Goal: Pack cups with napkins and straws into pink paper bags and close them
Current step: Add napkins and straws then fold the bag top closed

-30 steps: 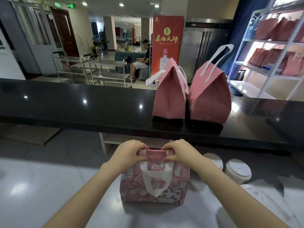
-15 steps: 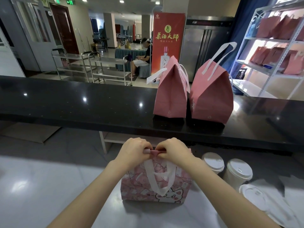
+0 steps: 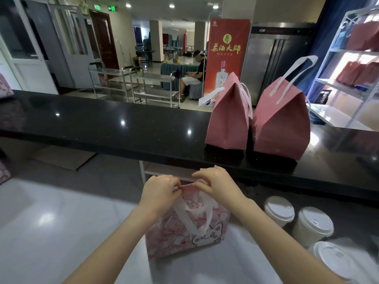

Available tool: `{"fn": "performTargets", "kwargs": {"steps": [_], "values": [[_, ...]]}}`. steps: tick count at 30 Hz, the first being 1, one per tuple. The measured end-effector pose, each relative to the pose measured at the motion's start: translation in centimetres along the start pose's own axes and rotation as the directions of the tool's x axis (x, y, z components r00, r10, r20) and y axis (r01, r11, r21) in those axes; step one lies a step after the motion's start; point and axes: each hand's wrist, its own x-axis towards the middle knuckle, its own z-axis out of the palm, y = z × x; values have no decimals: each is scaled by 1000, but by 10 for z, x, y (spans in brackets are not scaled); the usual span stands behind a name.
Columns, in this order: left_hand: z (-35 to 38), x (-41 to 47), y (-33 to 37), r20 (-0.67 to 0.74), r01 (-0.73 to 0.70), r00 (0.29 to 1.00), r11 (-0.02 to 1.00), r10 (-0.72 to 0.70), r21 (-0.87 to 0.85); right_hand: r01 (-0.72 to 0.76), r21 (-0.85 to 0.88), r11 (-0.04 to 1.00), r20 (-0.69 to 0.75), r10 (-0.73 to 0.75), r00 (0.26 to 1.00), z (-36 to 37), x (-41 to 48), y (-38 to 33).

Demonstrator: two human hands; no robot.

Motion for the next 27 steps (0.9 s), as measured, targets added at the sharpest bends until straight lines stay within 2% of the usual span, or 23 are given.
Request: {"fn": "performTargets", "kwargs": {"steps": [2,4,9,13,15,18,21,24,26,27], "values": [[-9,-13,-14,20,152,988,988,-152,-4,-40,119,992,-104,52,993,-2,-3,5],[-16,-27,-28,47,235,972,969,-232,-74,-66,173,983,-115,87,990,2,-10,10],[-35,-70,-59,160,361,932,862,-325,-354,-188,207,960,12,190,982,28,-21,15],[-35,-107,-67,179,398,917,839,-356,-370,-215,201,956,154,186,970,45,-17,11],[-29,-119,-59,105,395,917,844,-384,-363,-207,201,958,203,166,965,54,-17,9],[-23,-128,-33,-75,420,889,868,-452,-265,-198,219,956,131,172,976,65,-24,9],[-18,-139,-4,-170,470,849,862,-500,-188,-217,242,946,85,203,976,77,-44,7],[-16,-153,24,-174,509,812,822,-557,-256,-252,347,903,147,214,966,87,-73,1],[-14,-160,34,-137,504,792,764,-595,-403,-278,410,869,179,222,958,90,-93,-4],[-14,-163,37,-110,465,805,736,-583,-492,-291,437,851,186,231,955,90,-103,-7]]}}
